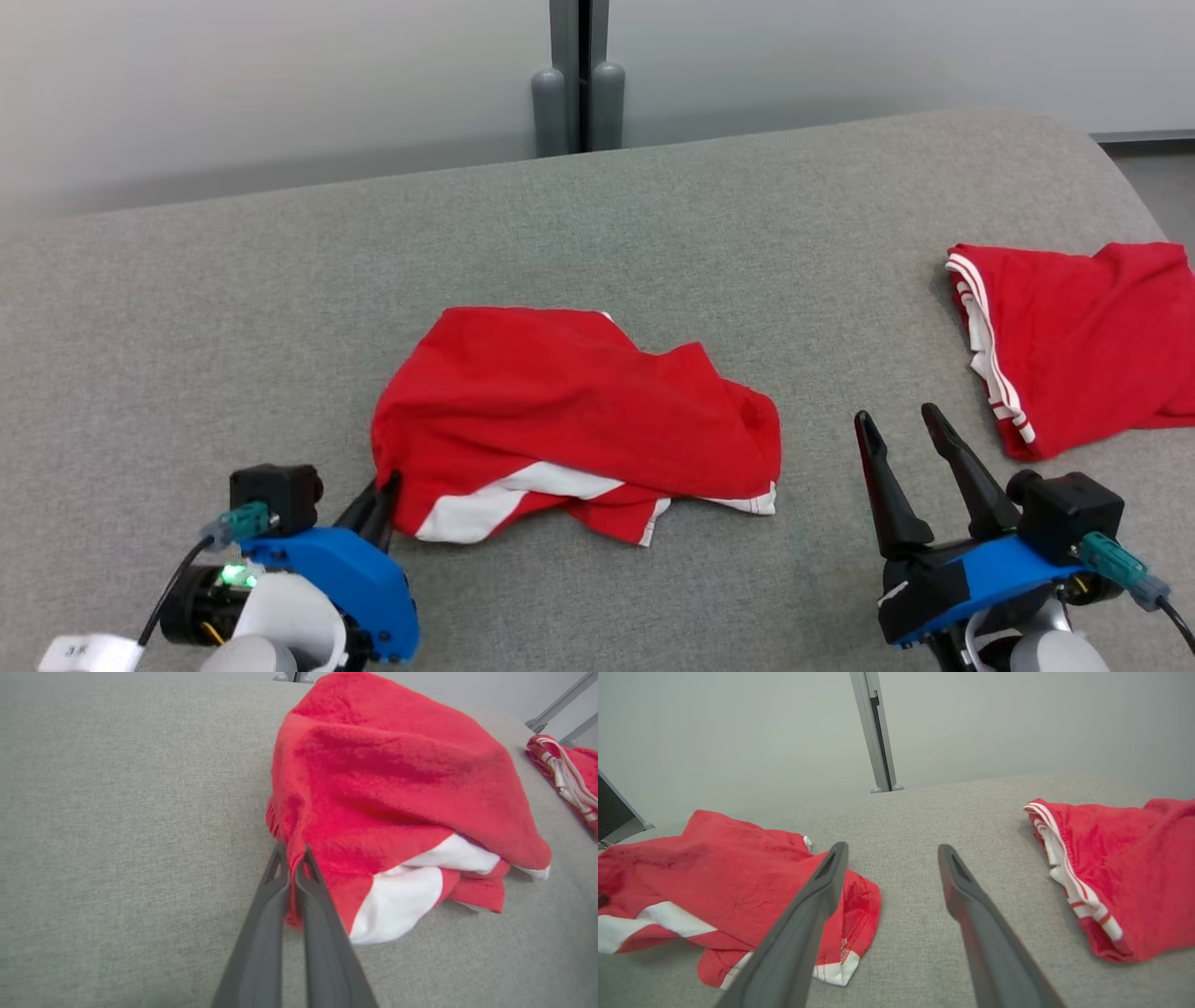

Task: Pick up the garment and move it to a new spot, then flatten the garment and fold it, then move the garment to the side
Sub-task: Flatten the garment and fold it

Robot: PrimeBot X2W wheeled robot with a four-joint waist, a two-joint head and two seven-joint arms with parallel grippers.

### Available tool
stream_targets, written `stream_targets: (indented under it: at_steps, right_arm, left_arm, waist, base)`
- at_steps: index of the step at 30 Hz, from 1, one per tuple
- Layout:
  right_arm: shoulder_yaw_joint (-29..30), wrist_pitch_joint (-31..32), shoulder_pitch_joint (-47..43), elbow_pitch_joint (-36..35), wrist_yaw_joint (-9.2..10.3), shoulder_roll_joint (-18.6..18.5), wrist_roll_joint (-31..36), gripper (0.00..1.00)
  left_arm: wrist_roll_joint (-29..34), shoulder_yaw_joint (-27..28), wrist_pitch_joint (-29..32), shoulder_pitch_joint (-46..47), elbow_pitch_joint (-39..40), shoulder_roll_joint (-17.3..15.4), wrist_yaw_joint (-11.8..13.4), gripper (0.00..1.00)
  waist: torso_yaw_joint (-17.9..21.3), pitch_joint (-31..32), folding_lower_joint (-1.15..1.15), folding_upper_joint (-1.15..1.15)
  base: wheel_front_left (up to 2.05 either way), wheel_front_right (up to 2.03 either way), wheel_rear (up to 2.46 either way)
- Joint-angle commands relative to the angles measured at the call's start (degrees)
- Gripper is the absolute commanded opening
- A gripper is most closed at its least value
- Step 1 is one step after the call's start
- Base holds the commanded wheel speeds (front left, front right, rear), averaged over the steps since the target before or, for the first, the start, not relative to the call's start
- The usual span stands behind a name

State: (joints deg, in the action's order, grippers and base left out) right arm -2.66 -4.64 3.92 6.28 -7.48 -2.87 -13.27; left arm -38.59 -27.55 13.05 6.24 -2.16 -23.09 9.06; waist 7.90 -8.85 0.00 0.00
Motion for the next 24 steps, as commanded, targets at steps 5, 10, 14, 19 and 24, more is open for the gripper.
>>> stream_targets:
  at_steps: [5, 10, 14, 19, 24]
  right_arm:
    - [-1.20, -0.74, 2.47, 0.21, -0.04, -0.06, -0.75, 1.00]
    - [-1.81, -1.35, 3.50, 0.76, -0.04, -0.06, -1.27, 1.00]
    - [-1.92, -1.96, 4.32, 1.16, -0.04, -0.05, -1.52, 1.00]
    - [-1.70, -2.25, 4.57, 1.50, -0.04, -0.05, -1.53, 1.00]
    - [-1.06, -1.97, 4.50, 1.07, -0.04, -0.06, -0.92, 1.00]
  left_arm:
    - [2.93, -0.28, -1.71, 9.30, -10.73, 1.08, -0.91, 0.00]
    - [4.52, 0.10, -4.41, 15.75, -19.82, 1.80, -1.66, 0.00]
    - [5.55, 0.01, -7.12, 19.22, -25.16, 2.37, -2.48, 0.00]
    - [5.31, -0.07, -11.19, 20.84, -28.38, 3.91, -3.87, 1.00]
    - [4.35, 0.14, -16.50, 17.98, -27.51, 5.64, -5.08, 1.00]
  waist:
    - [1.97, -2.38, 0.00, 0.00]
    - [3.86, -4.33, 0.00, 0.00]
    - [4.64, -5.36, 0.00, 0.00]
    - [4.36, -5.64, 0.00, 0.00]
    - [2.61, -4.58, 0.00, 0.00]
  base:
    - [0.00, 0.00, 0.00]
    - [0.00, 0.00, 0.00]
    - [0.00, 0.00, 0.00]
    - [0.00, 0.00, 0.00]
    - [0.00, 0.00, 0.00]
